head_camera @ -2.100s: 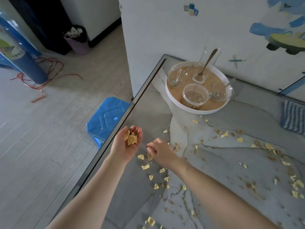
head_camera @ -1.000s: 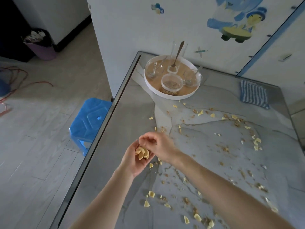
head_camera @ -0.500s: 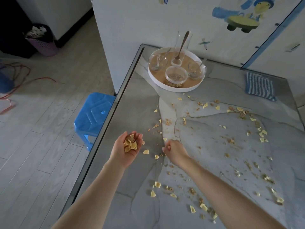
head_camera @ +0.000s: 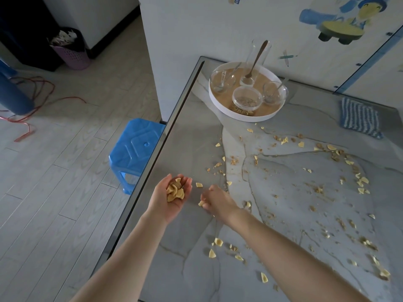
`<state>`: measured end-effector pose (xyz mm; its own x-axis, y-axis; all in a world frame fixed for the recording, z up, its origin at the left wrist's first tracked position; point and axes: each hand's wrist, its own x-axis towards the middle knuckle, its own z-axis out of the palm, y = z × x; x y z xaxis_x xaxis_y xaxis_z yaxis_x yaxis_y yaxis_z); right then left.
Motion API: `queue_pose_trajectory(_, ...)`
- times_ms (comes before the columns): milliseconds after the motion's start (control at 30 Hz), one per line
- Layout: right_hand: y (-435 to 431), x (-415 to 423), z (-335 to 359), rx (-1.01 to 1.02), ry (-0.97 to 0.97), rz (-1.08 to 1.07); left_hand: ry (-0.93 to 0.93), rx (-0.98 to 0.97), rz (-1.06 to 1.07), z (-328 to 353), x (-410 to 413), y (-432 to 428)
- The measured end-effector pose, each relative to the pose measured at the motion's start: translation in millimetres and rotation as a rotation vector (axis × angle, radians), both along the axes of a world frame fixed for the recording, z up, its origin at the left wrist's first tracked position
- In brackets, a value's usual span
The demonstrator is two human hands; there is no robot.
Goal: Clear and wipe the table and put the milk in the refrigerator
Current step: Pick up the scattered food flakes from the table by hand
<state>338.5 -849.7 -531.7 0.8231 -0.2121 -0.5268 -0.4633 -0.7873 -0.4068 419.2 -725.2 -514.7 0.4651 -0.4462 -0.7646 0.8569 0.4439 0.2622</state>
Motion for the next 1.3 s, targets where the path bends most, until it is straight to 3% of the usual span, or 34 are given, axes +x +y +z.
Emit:
queue_pose_trajectory(200, -11.5, -2.6, -2.6, 0.087, -0.058, -0.149, -0.008, 0.062, -0.049, -4.0, -7.6, 1.9)
queue_pose_trajectory(333, -17.5, -1.2, 12.6, 0.235, -0.227, -0.325, 0.018, 0.08, -0.09, -5.0, -15.9, -4.8)
queue_pose_trajectory(533, -11.8, 6.3, 48.3, 0.47, -0.252, -0.248, -0.003, 0.043, -0.2, -0.4, -31.8, -21.3)
queue_pose_trajectory(633, -19.2, 1.0, 51.9, 0.573, -0.292, -0.372, -0.004, -0.003, -0.203, 1.8, -34.6, -22.5)
queue_pose_trajectory(700, -29.7, -7.2, 46.6, 0.522, -0.322, -0.454, 0.01, -0.01, -0.173, 2.6, -34.8, -18.6)
queue_pose_trajectory(767, -38.0, -19.2, 34.1, 0.368, -0.278, -0.407, 0.012, -0.009, -0.137, 2.8, -34.0, -13.1)
queue_pose_trajectory(900, -30.0, -45.1, 1.0, 0.039, -0.089, 0.048, -0.036, 0.01, -0.16, -0.7, -34.2, -2.2)
queue_pose_trajectory(967, -21.0, -51.9, -3.1, -0.038, -0.063, 0.131, -0.06, 0.019, -0.176, -3.5, -35.9, 2.4)
queue_pose_trajectory(1300, 11.7, -89.8, 12.0, -0.019, 0.047, 0.251, -0.103, 0.006, -0.184, -1.4, -59.7, 10.9)
